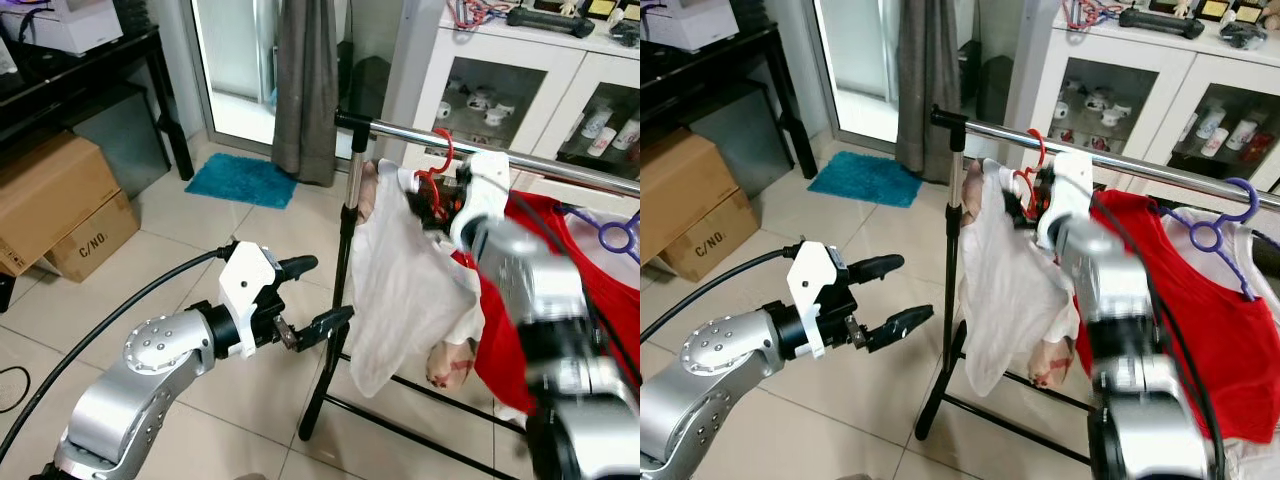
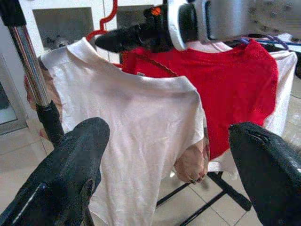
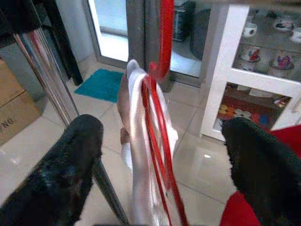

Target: Hang hanger

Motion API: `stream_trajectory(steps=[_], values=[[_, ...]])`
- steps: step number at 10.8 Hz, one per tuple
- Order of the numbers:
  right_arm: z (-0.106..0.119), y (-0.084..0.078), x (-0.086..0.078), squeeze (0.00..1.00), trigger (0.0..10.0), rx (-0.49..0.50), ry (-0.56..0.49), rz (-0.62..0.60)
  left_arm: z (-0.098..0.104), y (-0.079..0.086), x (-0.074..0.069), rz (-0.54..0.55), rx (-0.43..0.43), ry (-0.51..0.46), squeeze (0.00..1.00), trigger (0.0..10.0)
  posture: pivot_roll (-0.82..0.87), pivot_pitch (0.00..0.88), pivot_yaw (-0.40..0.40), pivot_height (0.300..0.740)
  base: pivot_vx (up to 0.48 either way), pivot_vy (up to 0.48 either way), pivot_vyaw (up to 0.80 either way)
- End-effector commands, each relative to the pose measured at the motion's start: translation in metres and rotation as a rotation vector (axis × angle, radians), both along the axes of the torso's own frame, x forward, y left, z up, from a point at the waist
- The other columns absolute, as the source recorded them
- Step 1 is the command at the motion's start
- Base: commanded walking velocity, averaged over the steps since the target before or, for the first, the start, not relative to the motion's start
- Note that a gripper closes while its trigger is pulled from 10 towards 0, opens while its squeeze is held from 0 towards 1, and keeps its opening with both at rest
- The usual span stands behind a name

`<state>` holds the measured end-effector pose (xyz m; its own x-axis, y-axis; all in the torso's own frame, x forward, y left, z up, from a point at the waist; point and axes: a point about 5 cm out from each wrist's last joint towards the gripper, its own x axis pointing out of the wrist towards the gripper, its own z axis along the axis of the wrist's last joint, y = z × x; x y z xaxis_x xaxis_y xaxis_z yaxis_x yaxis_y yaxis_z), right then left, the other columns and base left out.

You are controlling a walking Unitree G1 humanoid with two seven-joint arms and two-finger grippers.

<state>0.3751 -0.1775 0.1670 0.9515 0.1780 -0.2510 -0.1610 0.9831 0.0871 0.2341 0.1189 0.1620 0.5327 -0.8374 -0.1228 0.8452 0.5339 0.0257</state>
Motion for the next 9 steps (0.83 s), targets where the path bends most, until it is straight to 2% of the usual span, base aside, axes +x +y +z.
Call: stream_trajectory(steps=[1, 2, 3, 9], values=[[0.004, -0.006, 0.003, 0.00, 0.5, 0.029, -0.021, -0.001, 0.002, -0.003, -0.003, -0.026, 0.004, -0.002, 0.00, 10.0, 0.08, 0.000, -0.017, 0.740, 0.000, 0.000, 0.00], [0.006, -0.009, 0.010, 0.00, 0.0, 0.054, -0.022, 0.000, 0.002, -0.002, -0.004, -0.031, 0.006, 0.002, 0.00, 10.0, 0.08, 0.000, -0.021, 0.740, 0.000, 0.000, 0.00], [0.004, -0.014, 0.015, 0.00, 0.0, 0.054, -0.014, -0.012, 0.001, -0.003, -0.005, -0.033, 0.009, 0.003, 0.00, 10.0, 0.08, 0.001, -0.024, 0.740, 0.000, 0.000, 0.00], [-0.011, -0.021, 0.018, 0.00, 0.0, 0.019, 0.048, 0.042, 0.000, -0.005, -0.007, -0.055, 0.015, 0.013, 0.00, 10.0, 0.08, 0.000, -0.027, 0.740, 0.000, 0.000, 0.00]])
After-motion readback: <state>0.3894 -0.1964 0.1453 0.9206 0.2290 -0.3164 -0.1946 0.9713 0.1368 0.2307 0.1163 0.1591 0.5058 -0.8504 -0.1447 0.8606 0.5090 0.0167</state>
